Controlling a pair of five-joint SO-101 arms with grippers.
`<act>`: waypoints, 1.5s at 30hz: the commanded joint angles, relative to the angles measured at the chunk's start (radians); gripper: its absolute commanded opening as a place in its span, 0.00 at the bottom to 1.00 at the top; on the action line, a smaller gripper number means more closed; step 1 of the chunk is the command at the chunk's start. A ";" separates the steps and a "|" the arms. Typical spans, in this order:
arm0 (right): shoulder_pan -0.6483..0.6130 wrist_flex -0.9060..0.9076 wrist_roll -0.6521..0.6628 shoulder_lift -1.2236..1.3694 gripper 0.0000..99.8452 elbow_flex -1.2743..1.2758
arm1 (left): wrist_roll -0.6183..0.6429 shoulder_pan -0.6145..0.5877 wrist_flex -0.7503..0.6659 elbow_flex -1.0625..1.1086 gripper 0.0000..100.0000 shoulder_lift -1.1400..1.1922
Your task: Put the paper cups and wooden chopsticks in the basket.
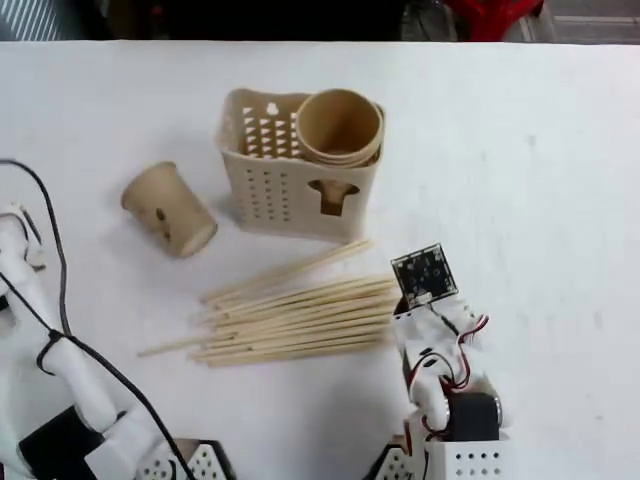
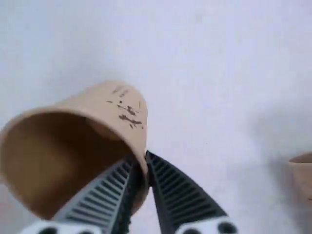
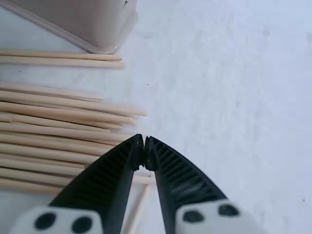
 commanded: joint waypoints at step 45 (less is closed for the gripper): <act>-0.004 -0.001 0.014 -0.008 0.02 -0.005 | -0.061 1.202 1.030 -1.587 0.02 0.426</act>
